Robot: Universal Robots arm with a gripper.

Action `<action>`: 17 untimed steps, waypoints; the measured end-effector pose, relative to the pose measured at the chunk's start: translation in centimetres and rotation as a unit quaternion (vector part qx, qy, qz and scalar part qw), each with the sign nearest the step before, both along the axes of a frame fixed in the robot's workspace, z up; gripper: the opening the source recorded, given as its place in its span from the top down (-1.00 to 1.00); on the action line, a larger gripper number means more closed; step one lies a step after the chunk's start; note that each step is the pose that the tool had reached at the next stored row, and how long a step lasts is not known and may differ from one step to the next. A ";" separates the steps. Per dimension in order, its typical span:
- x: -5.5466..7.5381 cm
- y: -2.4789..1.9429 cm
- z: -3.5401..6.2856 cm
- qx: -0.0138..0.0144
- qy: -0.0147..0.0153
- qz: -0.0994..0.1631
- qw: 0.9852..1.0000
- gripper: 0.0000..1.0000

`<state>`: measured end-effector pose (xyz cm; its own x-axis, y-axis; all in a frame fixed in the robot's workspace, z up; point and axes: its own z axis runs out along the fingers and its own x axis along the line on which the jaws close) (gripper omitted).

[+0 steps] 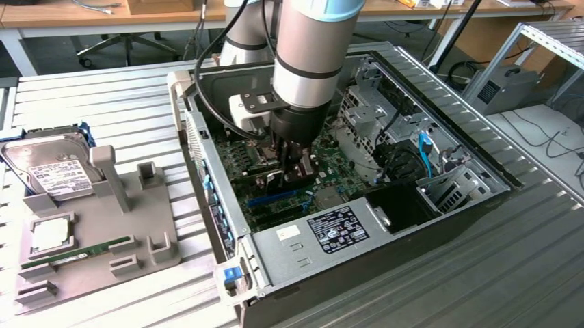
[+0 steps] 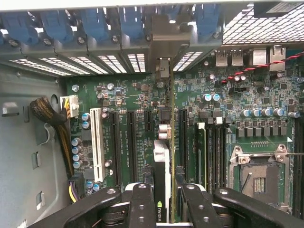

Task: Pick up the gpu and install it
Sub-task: 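Insert the gpu into the slot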

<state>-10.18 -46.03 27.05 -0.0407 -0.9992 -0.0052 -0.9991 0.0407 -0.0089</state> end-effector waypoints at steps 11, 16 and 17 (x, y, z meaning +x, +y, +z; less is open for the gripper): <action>0.0 0.00 -0.45 0.000 0.000 0.000 1.000 0.46; 0.0 0.00 -0.45 0.000 0.000 0.000 1.000 0.46; 0.0 0.00 -0.45 0.000 0.000 0.000 1.000 0.46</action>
<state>-10.18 -46.03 26.60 -0.0407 -0.9992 -0.0054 -0.9991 0.0408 -0.0090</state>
